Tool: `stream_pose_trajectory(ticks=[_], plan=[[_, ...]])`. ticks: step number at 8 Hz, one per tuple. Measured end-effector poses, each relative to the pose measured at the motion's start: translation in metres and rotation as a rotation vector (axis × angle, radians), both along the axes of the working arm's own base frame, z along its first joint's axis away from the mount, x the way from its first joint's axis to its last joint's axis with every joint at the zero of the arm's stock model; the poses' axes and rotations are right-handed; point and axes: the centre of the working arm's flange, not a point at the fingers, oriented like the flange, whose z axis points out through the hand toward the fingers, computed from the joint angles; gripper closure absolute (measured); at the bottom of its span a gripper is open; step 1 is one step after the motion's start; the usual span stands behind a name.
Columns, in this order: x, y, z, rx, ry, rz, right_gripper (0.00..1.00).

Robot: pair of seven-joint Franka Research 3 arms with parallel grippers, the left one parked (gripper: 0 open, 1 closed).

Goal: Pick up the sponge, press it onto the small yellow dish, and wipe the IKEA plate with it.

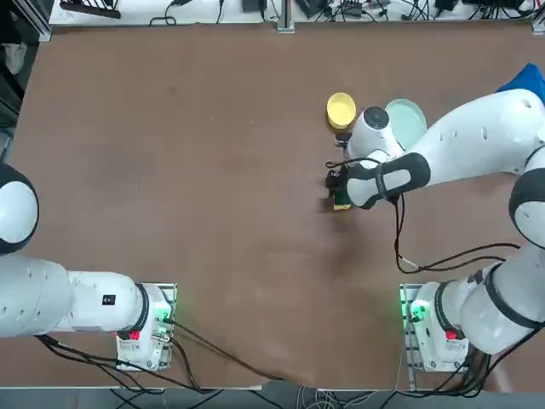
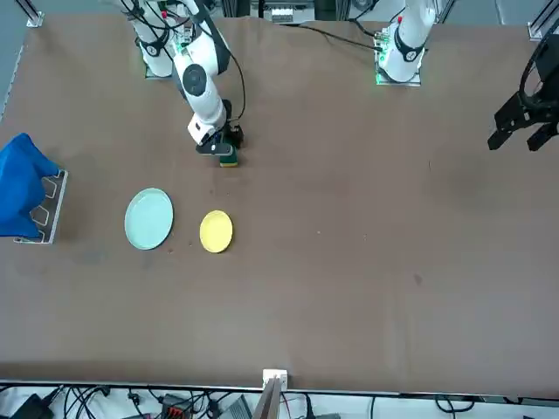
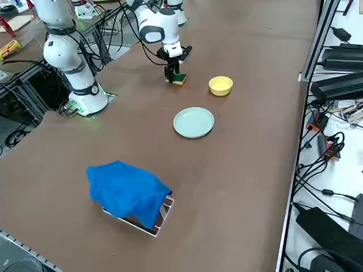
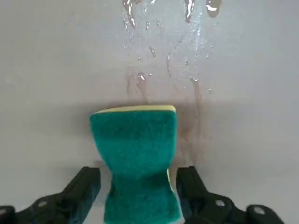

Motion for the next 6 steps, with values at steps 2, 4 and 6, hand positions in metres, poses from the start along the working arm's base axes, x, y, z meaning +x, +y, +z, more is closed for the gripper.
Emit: stream_pose_trajectory(ticks=[2, 4, 6], plan=[[0.003, -0.001, 0.005, 0.007, -0.011, -0.006, 0.0], [0.011, 0.0, 0.022, 0.029, -0.047, -0.013, 0.0], [0.034, 0.005, 0.066, 0.035, -0.042, -0.026, 0.0]])
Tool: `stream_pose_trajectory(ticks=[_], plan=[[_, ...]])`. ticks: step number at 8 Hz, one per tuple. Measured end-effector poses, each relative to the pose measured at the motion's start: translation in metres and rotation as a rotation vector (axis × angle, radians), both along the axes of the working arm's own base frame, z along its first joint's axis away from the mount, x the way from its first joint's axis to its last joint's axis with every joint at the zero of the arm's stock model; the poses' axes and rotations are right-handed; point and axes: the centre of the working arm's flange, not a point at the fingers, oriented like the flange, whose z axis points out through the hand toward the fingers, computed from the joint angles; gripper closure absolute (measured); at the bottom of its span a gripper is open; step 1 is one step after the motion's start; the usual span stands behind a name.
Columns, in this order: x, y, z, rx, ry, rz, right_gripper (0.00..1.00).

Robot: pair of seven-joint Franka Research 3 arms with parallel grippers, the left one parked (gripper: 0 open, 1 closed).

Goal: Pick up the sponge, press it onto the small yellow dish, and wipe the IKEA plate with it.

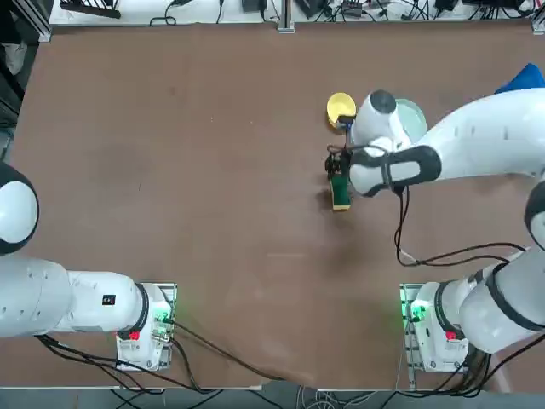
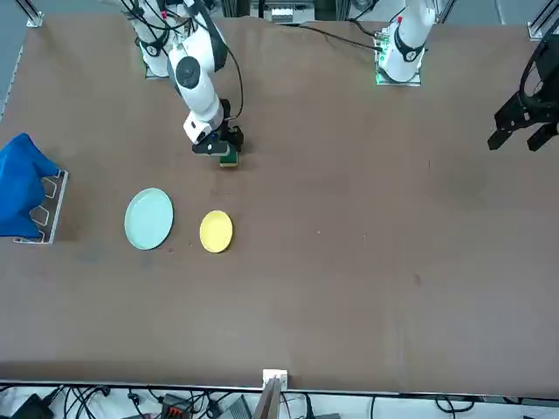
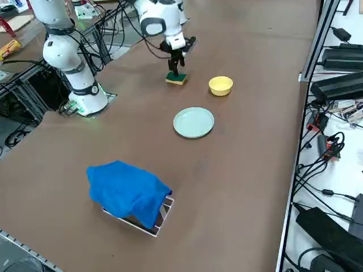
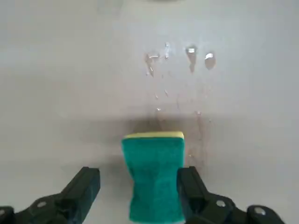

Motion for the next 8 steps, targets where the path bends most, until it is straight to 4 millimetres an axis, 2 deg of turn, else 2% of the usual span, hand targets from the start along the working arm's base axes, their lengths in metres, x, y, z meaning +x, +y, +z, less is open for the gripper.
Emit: stream_pose_trajectory(ticks=[1, 2, 3, 4, 5, 8], plan=[[0.022, 0.004, 0.037, -0.008, 0.034, -0.01, 0.0], [0.052, 0.002, 0.085, -0.007, 0.059, -0.032, 0.0], [0.084, -0.008, 0.134, 0.001, 0.072, -0.057, 0.0], [0.112, -0.026, 0.174, 0.01, 0.079, -0.079, 0.0], [0.135, -0.046, 0.202, 0.02, 0.077, -0.094, 0.0], [0.192, -0.127, 0.24, 0.035, 0.036, -0.104, 0.0]])
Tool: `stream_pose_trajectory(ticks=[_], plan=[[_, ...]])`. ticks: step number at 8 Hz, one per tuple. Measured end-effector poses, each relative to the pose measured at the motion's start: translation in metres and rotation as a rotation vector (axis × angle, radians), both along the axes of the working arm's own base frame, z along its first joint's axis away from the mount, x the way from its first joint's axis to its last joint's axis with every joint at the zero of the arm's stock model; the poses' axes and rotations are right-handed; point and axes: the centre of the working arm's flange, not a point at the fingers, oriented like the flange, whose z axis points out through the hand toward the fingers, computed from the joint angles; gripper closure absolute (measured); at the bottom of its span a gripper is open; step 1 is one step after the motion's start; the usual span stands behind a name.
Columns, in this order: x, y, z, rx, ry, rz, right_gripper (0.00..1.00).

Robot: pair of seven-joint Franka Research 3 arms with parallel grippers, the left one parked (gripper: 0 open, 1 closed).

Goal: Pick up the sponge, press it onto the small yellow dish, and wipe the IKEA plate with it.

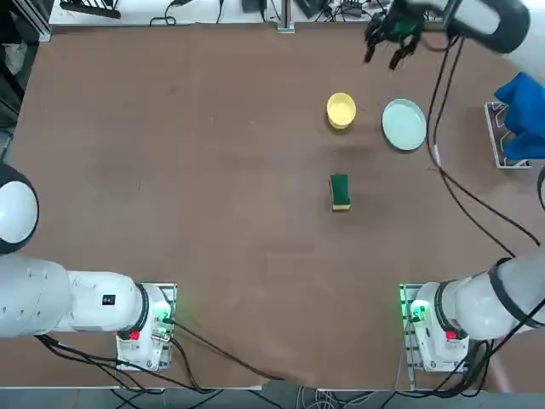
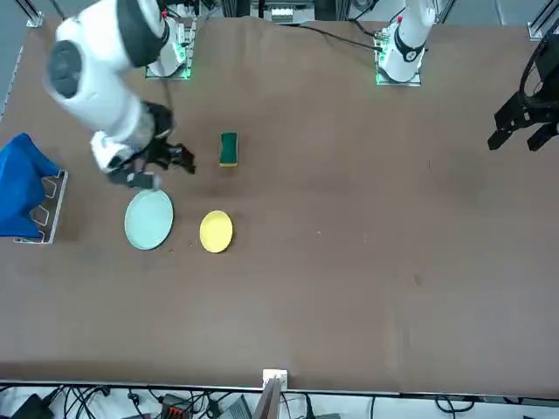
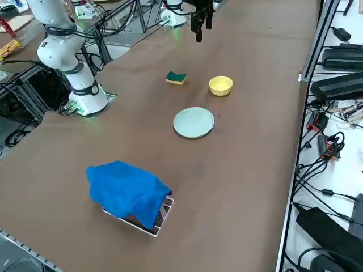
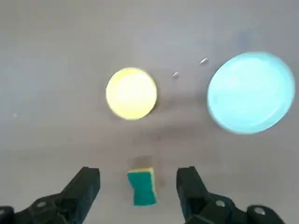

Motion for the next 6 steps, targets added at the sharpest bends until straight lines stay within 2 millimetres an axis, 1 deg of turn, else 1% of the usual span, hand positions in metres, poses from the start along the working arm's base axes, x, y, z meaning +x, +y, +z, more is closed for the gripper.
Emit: stream_pose_trajectory(ticks=[1, 2, 3, 4, 5, 6], plan=[[0.015, -0.034, 0.01, -0.005, -0.02, 0.007, 0.0], [0.028, -0.077, 0.02, -0.015, -0.044, 0.002, 0.0], [0.038, -0.126, 0.031, -0.039, -0.071, -0.009, 0.0], [0.043, -0.17, 0.048, -0.083, -0.107, -0.007, 0.0], [0.044, -0.194, 0.068, -0.14, -0.135, 0.006, 0.0], [0.042, -0.201, 0.089, -0.194, -0.139, 0.021, 0.0]])
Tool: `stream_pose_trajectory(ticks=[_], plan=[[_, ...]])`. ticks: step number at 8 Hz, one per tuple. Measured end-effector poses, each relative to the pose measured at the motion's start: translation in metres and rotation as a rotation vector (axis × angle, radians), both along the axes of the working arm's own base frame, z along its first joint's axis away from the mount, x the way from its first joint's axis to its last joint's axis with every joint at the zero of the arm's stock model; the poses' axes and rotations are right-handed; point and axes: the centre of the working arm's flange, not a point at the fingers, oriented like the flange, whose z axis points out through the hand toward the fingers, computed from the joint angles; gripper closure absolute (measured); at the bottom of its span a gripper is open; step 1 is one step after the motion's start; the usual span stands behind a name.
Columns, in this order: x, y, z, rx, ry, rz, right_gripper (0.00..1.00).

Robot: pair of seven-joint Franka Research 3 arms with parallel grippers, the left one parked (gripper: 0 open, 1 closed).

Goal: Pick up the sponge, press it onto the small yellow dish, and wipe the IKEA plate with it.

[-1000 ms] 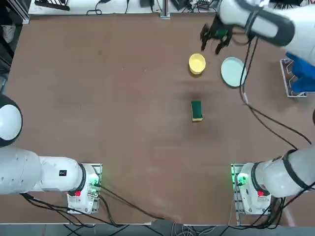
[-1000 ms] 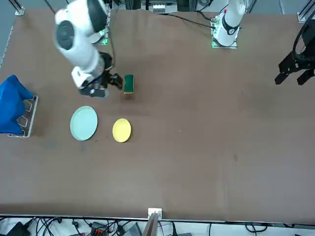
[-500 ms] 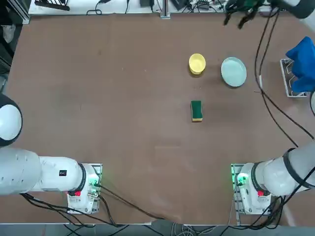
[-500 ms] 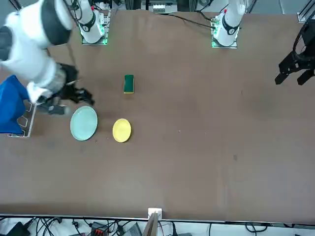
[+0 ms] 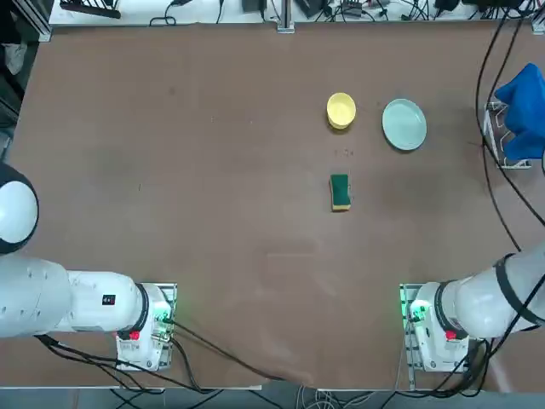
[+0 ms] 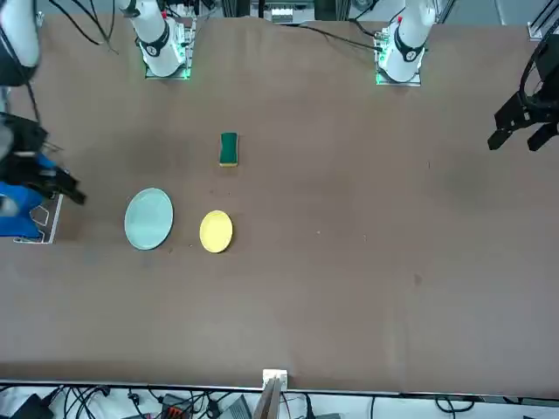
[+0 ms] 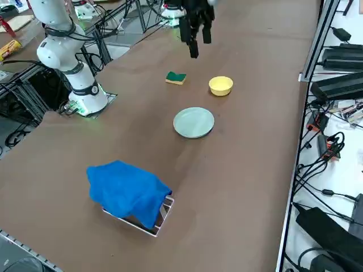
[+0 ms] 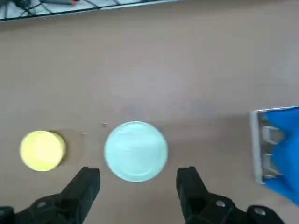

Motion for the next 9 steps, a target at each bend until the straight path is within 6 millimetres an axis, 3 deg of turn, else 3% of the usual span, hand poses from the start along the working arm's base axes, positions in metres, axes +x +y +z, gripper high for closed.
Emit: stream_pose_trajectory(ticks=[2, 3, 6, 9], plan=[[-0.012, 0.009, 0.043, -0.024, 0.022, 0.014, 0.0], [-0.018, 0.012, 0.053, -0.004, 0.035, 0.014, 0.0], [-0.023, 0.015, 0.048, 0.035, 0.082, 0.014, 0.0], [-0.023, 0.0, 0.046, 0.056, 0.088, -0.001, 0.0]])
